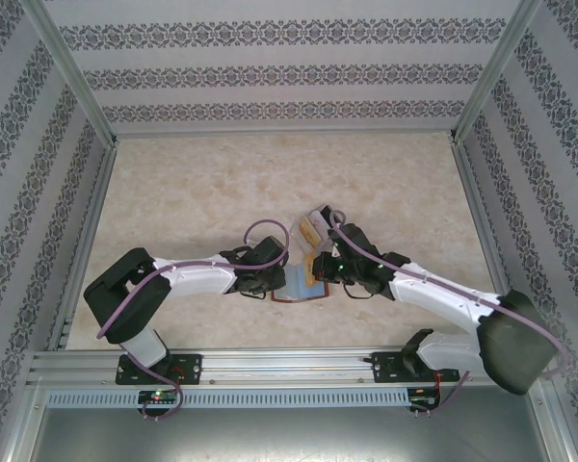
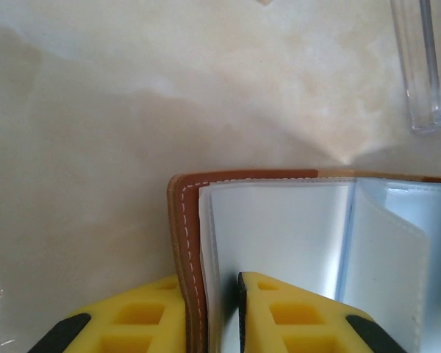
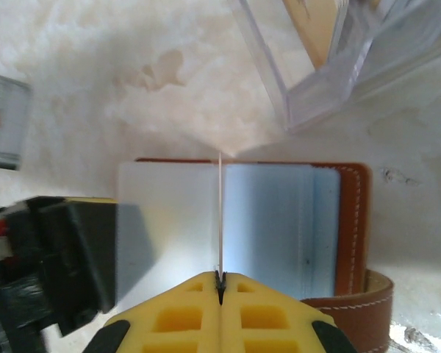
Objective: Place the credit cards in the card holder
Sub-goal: Flip over the card slot in the card holder.
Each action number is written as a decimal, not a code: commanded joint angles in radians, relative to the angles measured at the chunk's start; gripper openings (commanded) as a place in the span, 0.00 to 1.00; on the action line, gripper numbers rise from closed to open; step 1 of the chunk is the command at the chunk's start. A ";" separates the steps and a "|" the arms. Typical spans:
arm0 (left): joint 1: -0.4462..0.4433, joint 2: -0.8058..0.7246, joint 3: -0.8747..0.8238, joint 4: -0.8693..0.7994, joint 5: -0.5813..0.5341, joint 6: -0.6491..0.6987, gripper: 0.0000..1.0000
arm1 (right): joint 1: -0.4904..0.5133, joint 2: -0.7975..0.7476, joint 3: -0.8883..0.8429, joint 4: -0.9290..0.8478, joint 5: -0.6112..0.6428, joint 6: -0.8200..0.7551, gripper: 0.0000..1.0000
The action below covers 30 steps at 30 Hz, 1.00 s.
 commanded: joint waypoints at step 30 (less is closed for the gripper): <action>0.012 -0.067 -0.093 0.015 -0.022 -0.012 0.20 | 0.026 0.247 -0.023 0.078 -0.017 0.080 0.00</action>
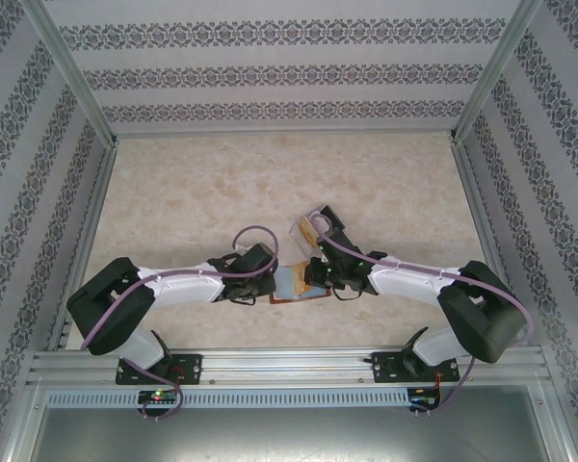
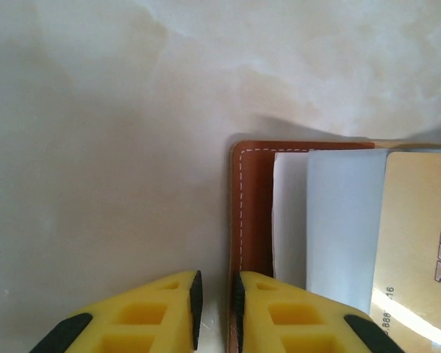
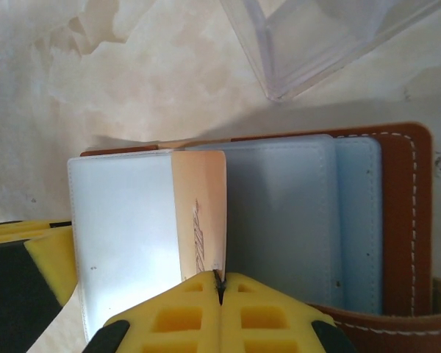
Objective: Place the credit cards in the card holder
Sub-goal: Flip over the card slot in the card holder, then insert the credit card into the card slot.
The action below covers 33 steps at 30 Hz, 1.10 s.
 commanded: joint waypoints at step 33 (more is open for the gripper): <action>0.013 0.095 0.073 -0.035 0.014 -0.005 0.07 | -0.019 0.054 -0.052 0.015 -0.120 0.028 0.00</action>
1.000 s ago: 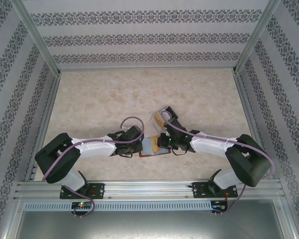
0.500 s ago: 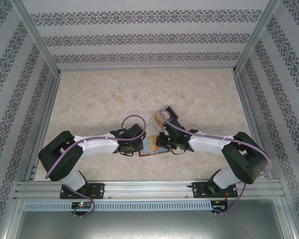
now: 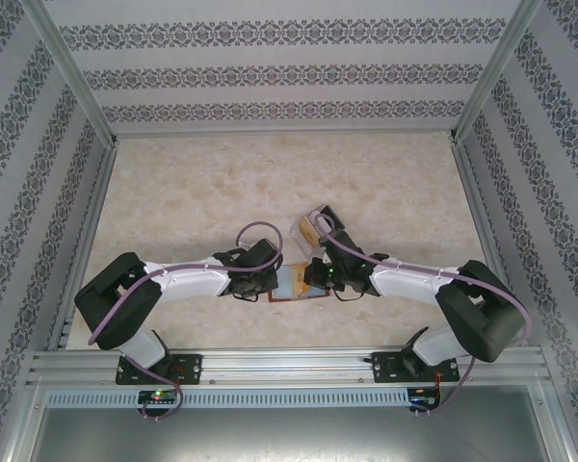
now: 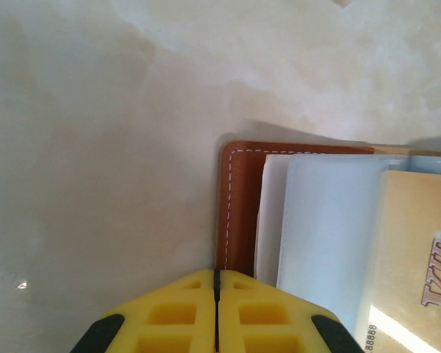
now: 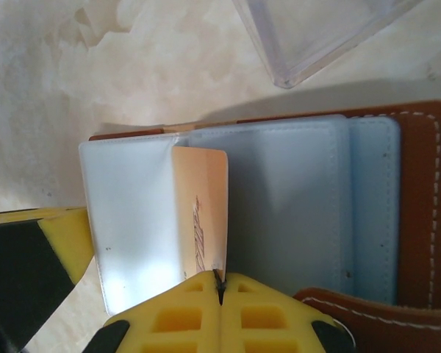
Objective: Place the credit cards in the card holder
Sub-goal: Insert the credit card into the card slot.
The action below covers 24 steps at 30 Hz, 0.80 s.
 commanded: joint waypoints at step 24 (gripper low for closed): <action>0.005 0.025 0.005 0.005 -0.004 0.004 0.06 | 0.051 0.079 0.105 -0.131 0.052 -0.054 0.12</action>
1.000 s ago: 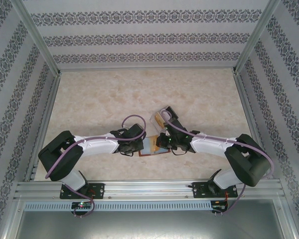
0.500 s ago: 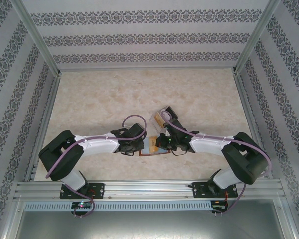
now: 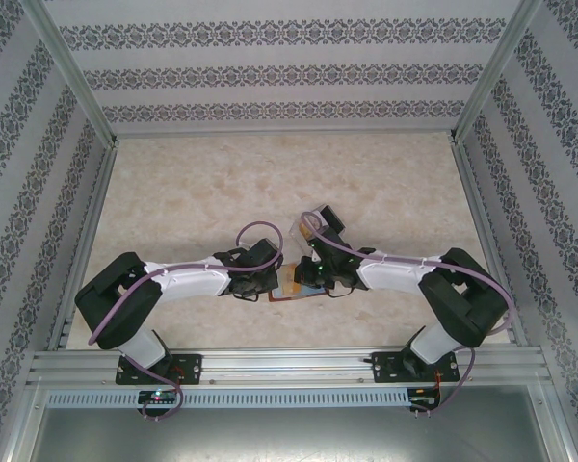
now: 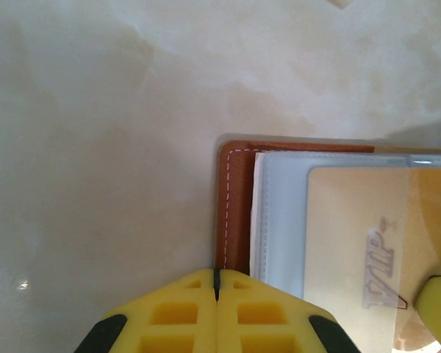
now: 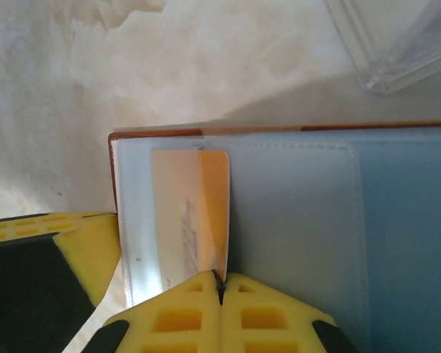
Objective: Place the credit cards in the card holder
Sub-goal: Insert the credit card into the card slot.
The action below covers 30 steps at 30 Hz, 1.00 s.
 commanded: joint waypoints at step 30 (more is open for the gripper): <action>0.005 0.023 0.019 -0.013 -0.011 0.018 0.06 | 0.029 0.106 0.133 -0.099 -0.058 -0.120 0.09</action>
